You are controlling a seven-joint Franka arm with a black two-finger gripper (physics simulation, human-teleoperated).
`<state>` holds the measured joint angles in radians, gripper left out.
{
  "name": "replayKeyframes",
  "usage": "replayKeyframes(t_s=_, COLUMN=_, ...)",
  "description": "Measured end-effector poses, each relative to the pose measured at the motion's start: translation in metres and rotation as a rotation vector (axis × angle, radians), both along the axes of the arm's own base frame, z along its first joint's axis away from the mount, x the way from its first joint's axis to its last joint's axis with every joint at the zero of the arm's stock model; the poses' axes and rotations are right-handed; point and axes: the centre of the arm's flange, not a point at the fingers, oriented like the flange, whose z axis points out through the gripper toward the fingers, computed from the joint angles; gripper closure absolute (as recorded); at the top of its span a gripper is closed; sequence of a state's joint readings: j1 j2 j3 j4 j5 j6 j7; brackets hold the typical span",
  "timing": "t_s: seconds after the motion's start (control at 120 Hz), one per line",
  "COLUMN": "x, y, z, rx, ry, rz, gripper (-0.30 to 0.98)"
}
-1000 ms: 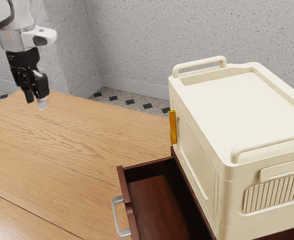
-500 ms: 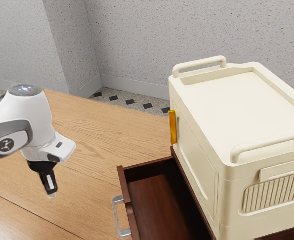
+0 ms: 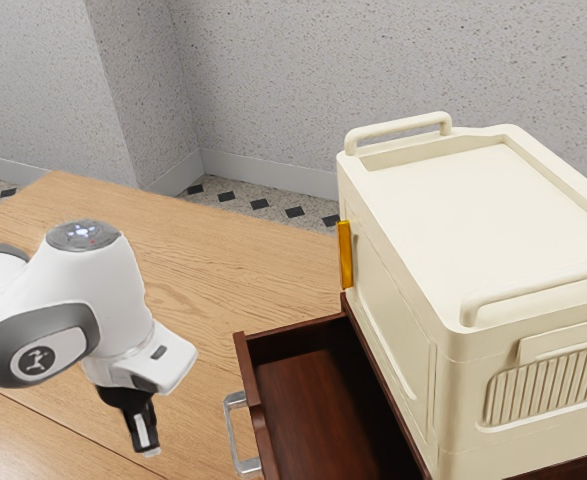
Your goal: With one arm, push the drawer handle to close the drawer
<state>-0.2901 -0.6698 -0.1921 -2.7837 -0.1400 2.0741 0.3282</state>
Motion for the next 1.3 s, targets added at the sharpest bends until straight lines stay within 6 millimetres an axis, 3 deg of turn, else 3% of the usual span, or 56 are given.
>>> replayKeyframes(t_s=0.375, x=0.021, y=-0.046, z=-0.006, rx=-0.014, ry=0.028, rz=-0.058, gripper=0.79)
replayKeyframes(t_s=0.7, x=0.05, y=-0.074, z=-0.017, rx=-0.035, ry=0.043, rz=-0.081, gripper=0.79)
replayKeyframes(t_s=0.867, x=0.062, y=-0.086, z=-0.01, rx=-0.055, ry=0.012, rz=-0.093, gripper=0.79)
replayKeyframes(t_s=0.967, x=0.072, y=-0.104, z=-0.002, rx=-0.074, ry=-0.013, rz=-0.116, gripper=0.79)
replayKeyframes(t_s=1.3, x=0.098, y=-0.143, z=-0.003, rx=-0.121, ry=-0.045, rz=-0.16, gripper=0.79)
